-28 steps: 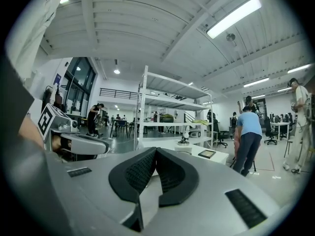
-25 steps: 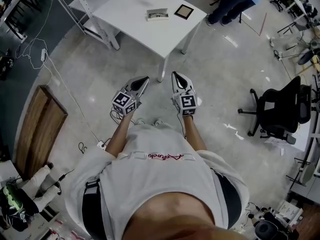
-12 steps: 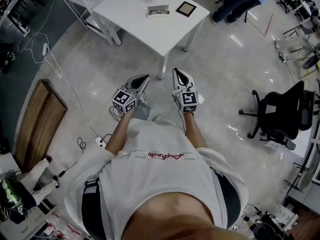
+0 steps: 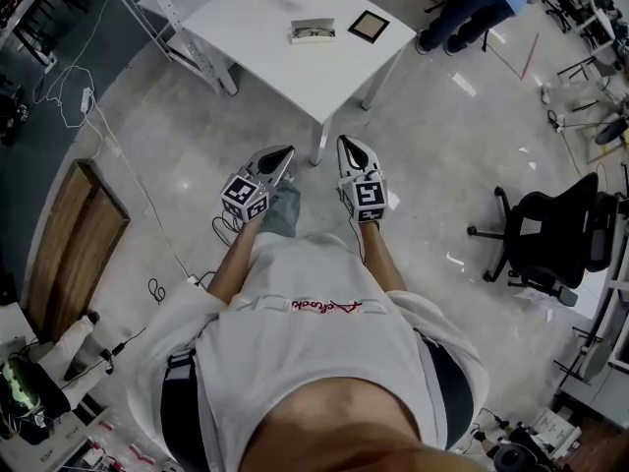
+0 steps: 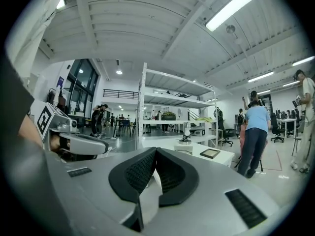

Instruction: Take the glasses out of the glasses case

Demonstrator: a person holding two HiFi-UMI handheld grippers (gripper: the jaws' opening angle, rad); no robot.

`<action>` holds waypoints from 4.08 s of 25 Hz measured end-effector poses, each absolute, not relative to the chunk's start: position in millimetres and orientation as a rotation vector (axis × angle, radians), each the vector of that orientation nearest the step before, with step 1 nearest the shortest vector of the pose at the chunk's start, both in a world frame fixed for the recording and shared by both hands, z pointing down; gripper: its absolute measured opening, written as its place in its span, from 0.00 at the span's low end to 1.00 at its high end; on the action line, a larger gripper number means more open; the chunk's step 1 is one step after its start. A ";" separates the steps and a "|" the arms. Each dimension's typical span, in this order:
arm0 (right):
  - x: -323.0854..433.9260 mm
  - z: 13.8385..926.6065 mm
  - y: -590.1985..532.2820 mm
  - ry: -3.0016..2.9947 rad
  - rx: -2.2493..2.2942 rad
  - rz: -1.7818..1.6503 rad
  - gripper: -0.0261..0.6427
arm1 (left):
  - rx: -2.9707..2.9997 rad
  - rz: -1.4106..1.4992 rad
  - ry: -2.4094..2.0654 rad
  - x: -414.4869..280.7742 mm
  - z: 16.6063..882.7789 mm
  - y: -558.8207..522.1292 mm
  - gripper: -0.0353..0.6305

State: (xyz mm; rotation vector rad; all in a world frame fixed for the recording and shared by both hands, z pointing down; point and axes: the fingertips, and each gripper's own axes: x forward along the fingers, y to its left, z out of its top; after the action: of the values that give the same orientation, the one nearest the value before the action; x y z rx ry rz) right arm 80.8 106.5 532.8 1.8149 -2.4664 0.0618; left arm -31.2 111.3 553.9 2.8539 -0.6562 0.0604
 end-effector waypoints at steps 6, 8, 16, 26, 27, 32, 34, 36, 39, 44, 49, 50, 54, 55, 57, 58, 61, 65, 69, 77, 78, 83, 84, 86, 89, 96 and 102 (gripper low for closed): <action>81.6 537.4 61.2 -2.458 1.794 0.052 0.08 | 2.841 0.037 -0.658 -27.8 561.6 68.2 0.04; 80.8 537.1 41.6 -2.459 1.785 0.047 0.08 | 2.838 0.037 -0.661 -28.4 564.0 47.7 0.04; 82.2 540.7 -38.0 -2.441 1.771 0.075 0.08 | 2.828 0.031 -0.650 -24.7 563.5 -38.2 0.04; 92.4 526.8 -141.5 -2.411 1.776 0.050 0.08 | 2.834 0.017 -0.585 -5.8 551.8 -142.9 0.04; 95.2 526.2 -151.4 -2.402 1.784 0.053 0.08 | 2.837 0.015 -0.575 -2.8 550.6 -152.7 0.04; 103.9 528.1 -191.7 -2.369 1.812 0.074 0.08 | 2.853 0.014 -0.527 6.1 545.6 -194.8 0.04; 104.7 528.8 -206.1 -2.363 1.823 0.074 0.08 | 2.852 0.011 -0.514 7.1 545.5 -209.8 0.04; 105.1 532.2 -215.7 -2.350 1.835 0.087 0.08 | 2.846 0.011 -0.498 7.7 546.8 -221.5 0.04; 106.8 537.1 -223.5 -2.329 1.851 0.109 0.08 | 2.848 0.022 -0.473 10.7 549.7 -234.2 0.04; 113.8 545.2 -232.5 -2.318 1.856 0.157 0.08 | 2.836 0.033 -0.441 24.7 559.2 -247.4 0.04; 123.4 555.0 -244.8 -2.332 1.836 0.196 0.08 | 2.804 0.076 -0.449 38.7 574.1 -255.4 0.04; 126.1 556.6 -249.5 -2.339 1.828 0.201 0.08 | 2.798 0.082 -0.460 41.5 576.5 -258.5 0.04; 132.1 563.1 -268.4 -2.373 1.781 0.229 0.08 | 2.770 0.102 -0.509 50.8 579.4 -270.0 0.04; 133.0 564.2 -272.0 -2.381 1.772 0.238 0.08 | 2.764 0.106 -0.517 52.4 579.3 -271.7 0.04; 135.0 567.0 -278.3 -2.394 1.758 0.257 0.08 | 2.757 0.116 -0.533 54.6 580.1 -274.6 0.04; 135.6 569.2 -281.6 -2.399 1.750 0.267 0.08 | 2.755 0.124 -0.539 54.8 580.9 -276.3 0.04; 137.5 578.4 -289.1 -2.405 1.736 0.306 0.08 | 2.740 0.155 -0.560 52.9 590.7 -281.8 0.04; 135.8 596.5 -286.6 -2.392 1.707 0.368 0.08 | 2.700 0.184 -0.566 50.2 605.4 -279.7 0.04; 131.1 620.2 -277.3 -2.374 1.671 0.450 0.08 | 2.657 0.205 -0.575 43.6 621.2 -273.6 0.04; 123.0 663.1 -251.3 -2.336 1.581 0.585 0.08 | 2.589 0.243 -0.592 34.4 649.6 -258.7 0.04; 122.9 668.9 -247.3 -2.326 1.569 0.601 0.08 | 2.587 0.244 -0.592 34.7 650.6 -257.4 0.04; 119.7 678.7 -243.9 -2.327 1.554 0.614 0.08 | 2.580 0.241 -0.594 35.6 651.7 -250.5 0.04; 118.1 678.7 -245.2 -2.330 1.550 0.615 0.08 | 2.578 0.243 -0.594 34.9 652.6 -248.7 0.04; 115.6 677.9 -249.5 -2.336 1.542 0.614 0.08 | 2.573 0.246 -0.593 33.5 654.6 -245.6 0.04; 117.5 675.3 -262.1 -2.345 1.540 0.589 0.08 | 2.573 0.244 -0.589 33.5 654.8 -241.4 0.04; 125.8 674.5 -306.2 -2.357 1.520 0.511 0.08 | 2.567 0.242 -0.604 29.9 653.6 -236.0 0.04; 129.4 672.8 -337.3 -2.365 1.482 0.472 0.08 | 2.551 0.233 -0.629 25.8 653.6 -234.0 0.04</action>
State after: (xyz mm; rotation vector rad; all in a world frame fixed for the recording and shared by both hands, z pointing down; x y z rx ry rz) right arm 129.4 -337.3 672.8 1.4816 -2.3647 0.4721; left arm 25.8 -234.0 653.6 2.5511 -0.6288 0.2325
